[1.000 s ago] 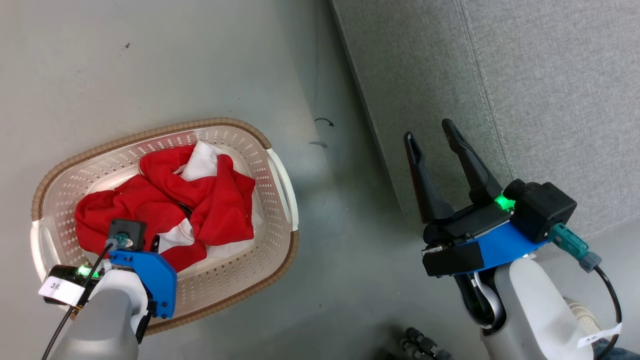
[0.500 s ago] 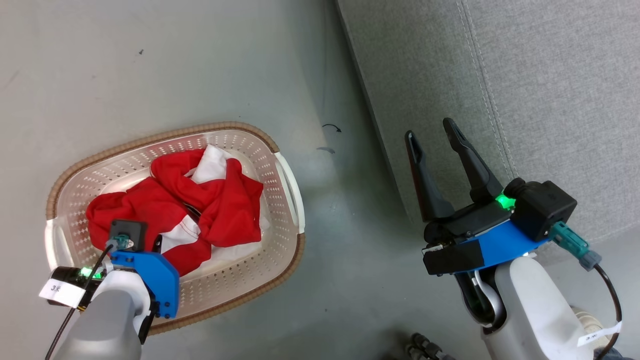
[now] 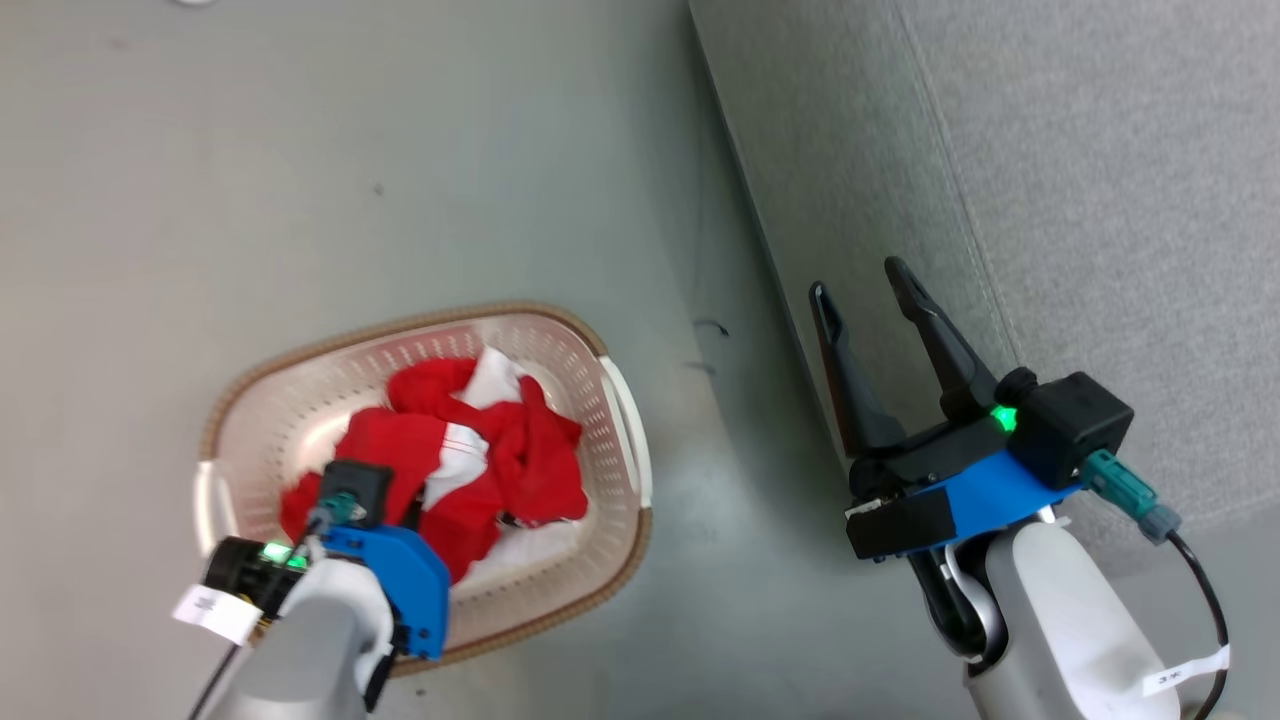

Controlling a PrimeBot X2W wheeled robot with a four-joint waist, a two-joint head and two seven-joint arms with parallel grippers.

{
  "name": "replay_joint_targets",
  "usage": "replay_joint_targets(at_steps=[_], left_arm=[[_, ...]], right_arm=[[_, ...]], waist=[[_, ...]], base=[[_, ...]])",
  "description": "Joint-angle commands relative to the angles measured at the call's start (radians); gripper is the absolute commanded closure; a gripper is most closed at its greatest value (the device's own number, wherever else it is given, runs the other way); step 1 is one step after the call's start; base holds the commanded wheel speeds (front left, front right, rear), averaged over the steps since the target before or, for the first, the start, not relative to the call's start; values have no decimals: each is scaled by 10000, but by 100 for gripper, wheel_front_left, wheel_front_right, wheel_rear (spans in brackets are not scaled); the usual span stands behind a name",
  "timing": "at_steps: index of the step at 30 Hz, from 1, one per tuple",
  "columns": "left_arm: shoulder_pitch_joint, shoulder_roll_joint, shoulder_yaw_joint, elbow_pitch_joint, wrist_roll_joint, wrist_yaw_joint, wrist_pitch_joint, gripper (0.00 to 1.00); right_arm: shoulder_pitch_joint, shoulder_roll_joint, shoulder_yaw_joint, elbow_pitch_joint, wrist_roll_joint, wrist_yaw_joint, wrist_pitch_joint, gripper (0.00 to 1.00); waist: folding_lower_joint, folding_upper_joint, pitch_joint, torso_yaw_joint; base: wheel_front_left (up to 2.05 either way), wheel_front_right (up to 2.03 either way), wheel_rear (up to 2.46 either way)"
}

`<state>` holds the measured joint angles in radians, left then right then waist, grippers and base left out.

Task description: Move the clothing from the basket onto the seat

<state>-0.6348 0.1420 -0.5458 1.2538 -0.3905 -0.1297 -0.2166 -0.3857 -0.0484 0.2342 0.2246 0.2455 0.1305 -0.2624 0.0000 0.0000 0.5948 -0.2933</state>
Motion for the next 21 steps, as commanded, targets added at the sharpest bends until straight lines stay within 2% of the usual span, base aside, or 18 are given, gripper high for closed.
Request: replay_joint_targets(at_steps=[1, 10, 21], left_arm=[[136, -54, -150, -116, -99, -8, -89, 100], [665, -369, -1413, -986, -1192, -9, -416, 100], [72, -654, -2507, -2294, -2455, -10, -9, 100]], right_arm=[[115, -35, -2, 56, -50, 5, -38, 0], [722, -37, -73, 599, -335, 5, -38, 0], [1582, -37, -51, 1197, -535, 5, -38, 0]], waist=[[0, 0, -672, 411], [0, 0, -2450, 1184], [0, 0, -4297, 1723]], base=[[0, 0, 0], [0, 0, 0], [0, 0, 0]])
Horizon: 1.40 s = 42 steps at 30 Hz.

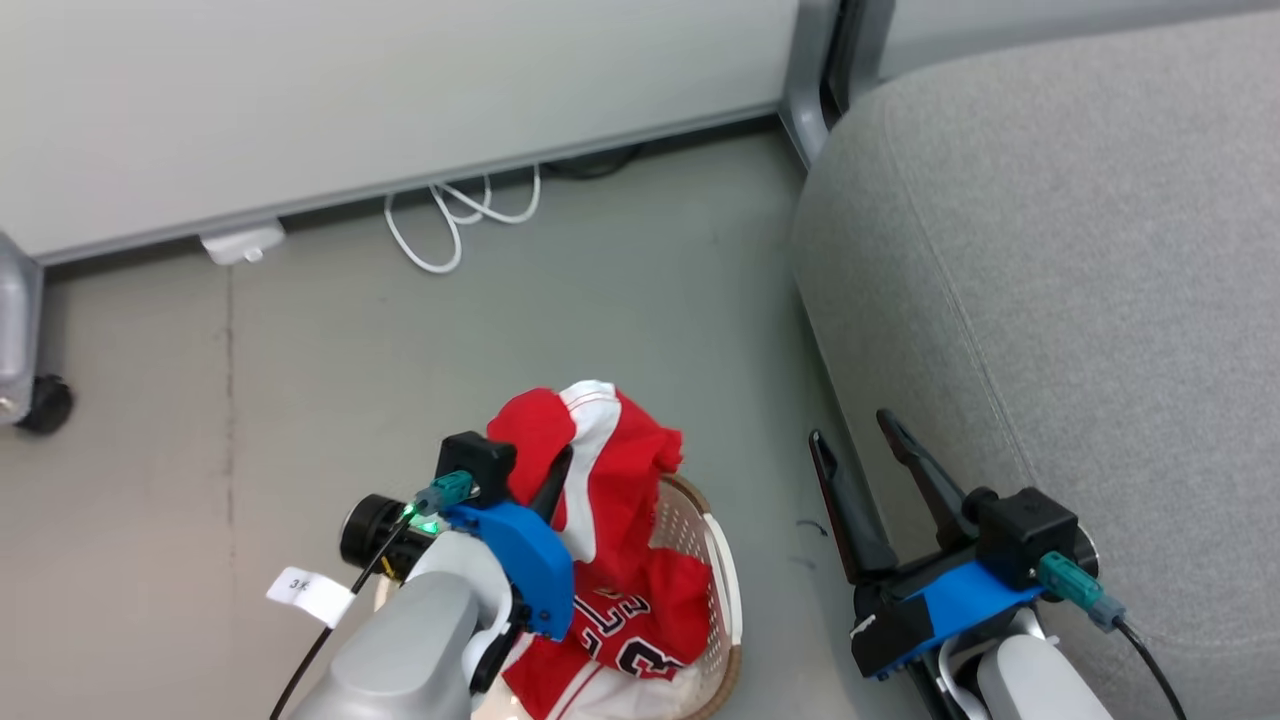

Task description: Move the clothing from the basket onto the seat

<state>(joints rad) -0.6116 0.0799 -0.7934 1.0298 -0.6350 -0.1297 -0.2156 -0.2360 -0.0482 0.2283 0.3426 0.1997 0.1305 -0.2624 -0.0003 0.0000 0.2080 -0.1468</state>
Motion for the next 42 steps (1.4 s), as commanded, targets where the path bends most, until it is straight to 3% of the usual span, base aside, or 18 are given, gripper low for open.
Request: replay_joint_targets(at_steps=[1, 30, 42], left_arm=[[-186, -44, -99, -169, -73, -10, -37, 100], [-2046, -293, -1522, -2507, -926, -4, 153, 100], [-2289, -293, -2189, -2831, -1512, 265, 185, 100]], right_arm=[[157, -37, 32, 54, -91, 5, -38, 0], [786, -37, 329, 109, -141, 5, 396, 0], [832, -37, 402, -38, -150, 5, 537, 0]], waist=[[3, 0, -524, 290], [3, 0, -1742, 667], [3, 0, -1821, 659]], base=[[0, 0, 0], [0, 0, 0], [0, 0, 0]])
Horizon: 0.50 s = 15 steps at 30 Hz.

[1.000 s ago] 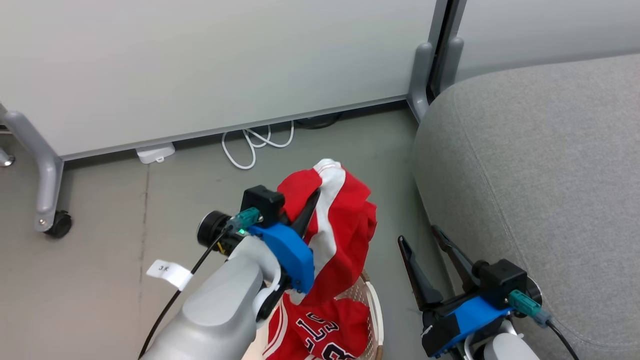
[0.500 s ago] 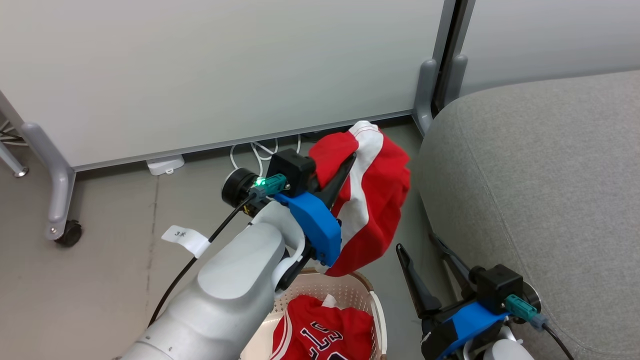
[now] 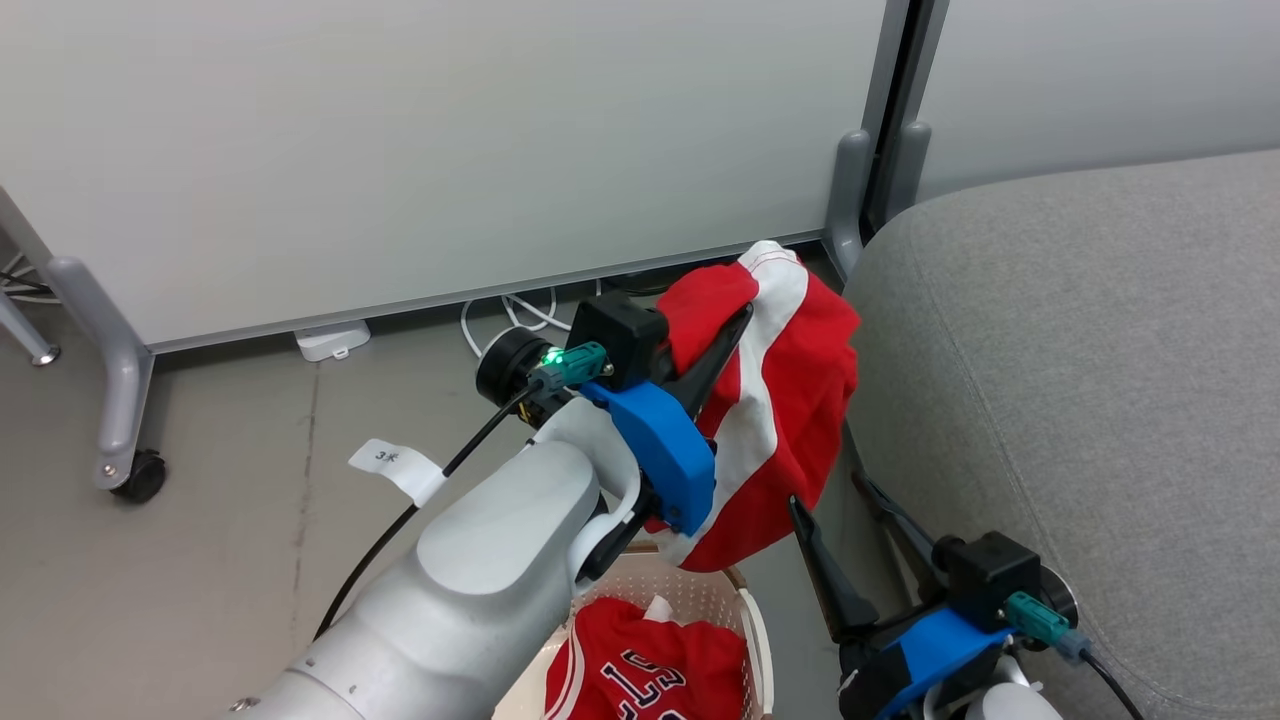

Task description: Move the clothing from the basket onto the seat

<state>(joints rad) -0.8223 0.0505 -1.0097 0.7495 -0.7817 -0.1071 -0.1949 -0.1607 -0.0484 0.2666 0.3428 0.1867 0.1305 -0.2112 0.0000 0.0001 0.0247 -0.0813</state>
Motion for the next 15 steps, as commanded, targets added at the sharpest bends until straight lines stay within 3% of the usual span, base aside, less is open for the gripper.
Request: replay_joint_targets(at_steps=[1, 15], left_arm=[[-208, 0, -80, -41, -104, 55, -26, 100], [-496, -1, -651, -70, -557, 179, -100, 100]], right_arm=[[70, -36, 27, -47, -28, 5, 27, 0], [-716, -36, 400, 367, 94, 5, 440, 0]], waist=[[0, -1, 22, 9], [0, -1, 203, 15]], base=[[0, 0, 0], [0, 0, 0]])
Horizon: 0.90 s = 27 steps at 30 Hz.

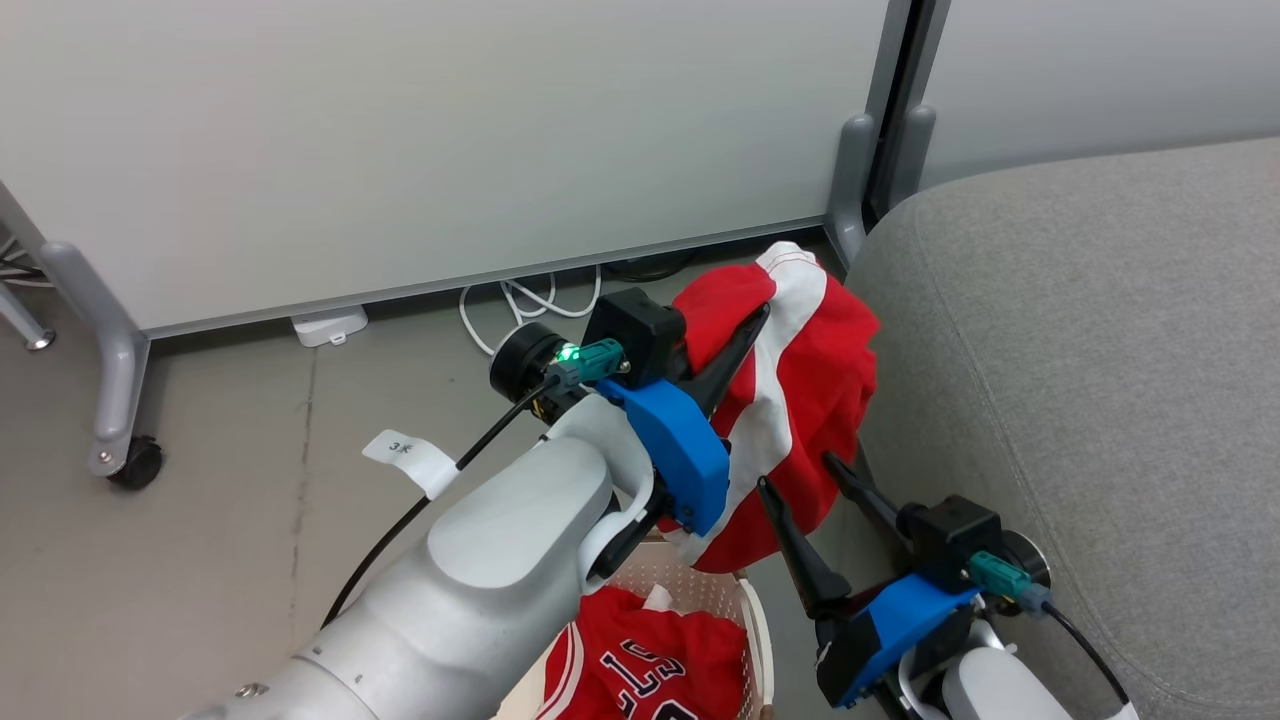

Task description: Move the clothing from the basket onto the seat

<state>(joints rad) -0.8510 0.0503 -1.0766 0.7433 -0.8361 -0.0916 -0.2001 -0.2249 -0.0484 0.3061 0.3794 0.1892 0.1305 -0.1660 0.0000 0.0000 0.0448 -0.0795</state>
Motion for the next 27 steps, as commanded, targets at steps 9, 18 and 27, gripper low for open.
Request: replay_joint_targets(at_steps=[9, 18, 27], left_arm=[[-339, 1, -439, -201, -363, 114, -77, 100], [-295, 0, -887, -342, -761, 202, -131, 100], [-286, 0, -1234, -316, -1062, 294, -174, 100]], right_arm=[[-1218, -36, 450, 1065, 248, 5, 315, 0], [-2004, -36, 953, 2249, 543, 5, 350, 51], [-2232, -36, 1232, 2928, 923, 5, 128, 100]], waist=[[0, 0, 49, 37], [0, 0, -182, 86], [0, 0, -397, 88]], base=[[0, 0, 0], [0, 0, 0], [0, 0, 0]])
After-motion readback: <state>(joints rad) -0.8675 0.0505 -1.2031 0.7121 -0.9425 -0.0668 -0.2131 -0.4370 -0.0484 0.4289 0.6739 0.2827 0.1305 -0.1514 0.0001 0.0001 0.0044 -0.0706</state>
